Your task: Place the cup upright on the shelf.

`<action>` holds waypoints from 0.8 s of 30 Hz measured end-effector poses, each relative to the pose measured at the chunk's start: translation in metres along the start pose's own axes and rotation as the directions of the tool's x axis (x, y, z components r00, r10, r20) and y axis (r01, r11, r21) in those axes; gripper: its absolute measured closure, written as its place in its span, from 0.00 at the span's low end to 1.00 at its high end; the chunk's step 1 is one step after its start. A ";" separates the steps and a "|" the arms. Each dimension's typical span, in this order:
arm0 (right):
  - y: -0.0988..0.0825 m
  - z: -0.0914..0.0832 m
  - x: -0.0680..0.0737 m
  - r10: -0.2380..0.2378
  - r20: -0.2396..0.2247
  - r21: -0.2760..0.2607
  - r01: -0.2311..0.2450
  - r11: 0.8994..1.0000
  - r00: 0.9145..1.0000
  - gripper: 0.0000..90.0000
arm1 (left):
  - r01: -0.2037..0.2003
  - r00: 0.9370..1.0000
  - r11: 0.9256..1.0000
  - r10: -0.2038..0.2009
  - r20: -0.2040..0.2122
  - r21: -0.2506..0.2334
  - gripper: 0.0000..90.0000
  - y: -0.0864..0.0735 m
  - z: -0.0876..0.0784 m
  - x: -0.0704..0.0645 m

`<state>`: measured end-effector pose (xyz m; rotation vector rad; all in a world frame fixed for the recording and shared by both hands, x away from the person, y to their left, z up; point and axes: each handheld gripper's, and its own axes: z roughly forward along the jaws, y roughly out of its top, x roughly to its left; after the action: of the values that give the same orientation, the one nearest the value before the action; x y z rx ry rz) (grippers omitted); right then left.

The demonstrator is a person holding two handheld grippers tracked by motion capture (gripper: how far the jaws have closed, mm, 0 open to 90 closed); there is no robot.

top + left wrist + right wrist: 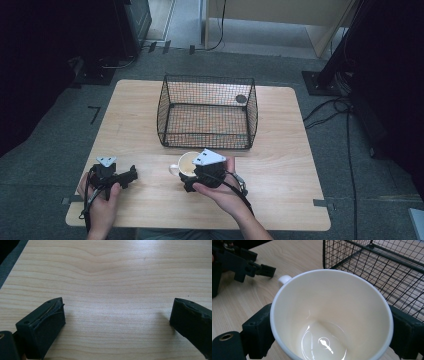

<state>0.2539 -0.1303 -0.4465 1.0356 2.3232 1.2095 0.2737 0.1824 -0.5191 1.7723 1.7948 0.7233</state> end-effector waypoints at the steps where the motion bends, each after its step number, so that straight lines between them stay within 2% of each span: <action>1: 0.001 -0.001 -0.001 0.004 -0.001 -0.004 -0.004 1.000 1.000 0.11 | 0.000 1.000 1.000 0.000 0.000 0.000 0.00 0.000 0.000 0.000; 10: 0.013 -0.012 -0.007 0.007 0.004 -0.029 -0.007 1.000 1.000 0.11 | 0.000 1.000 1.000 0.000 0.000 0.000 0.00 0.000 0.000 0.000; 14: 0.019 -0.018 -0.010 0.012 -0.018 -0.040 -0.013 0.999 1.000 0.11 | 0.000 1.000 1.000 0.000 0.000 0.000 0.00 0.000 0.000 0.000; 24: 0.037 -0.032 -0.018 0.011 0.000 -0.077 -0.010 0.997 1.000 0.11 | 0.002 1.000 1.000 -0.002 0.000 -0.001 0.00 0.000 0.000 0.000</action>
<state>0.2649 -0.1474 -0.3990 1.0230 2.2543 1.2916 0.2738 0.1822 -0.5191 1.7693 1.7957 0.7231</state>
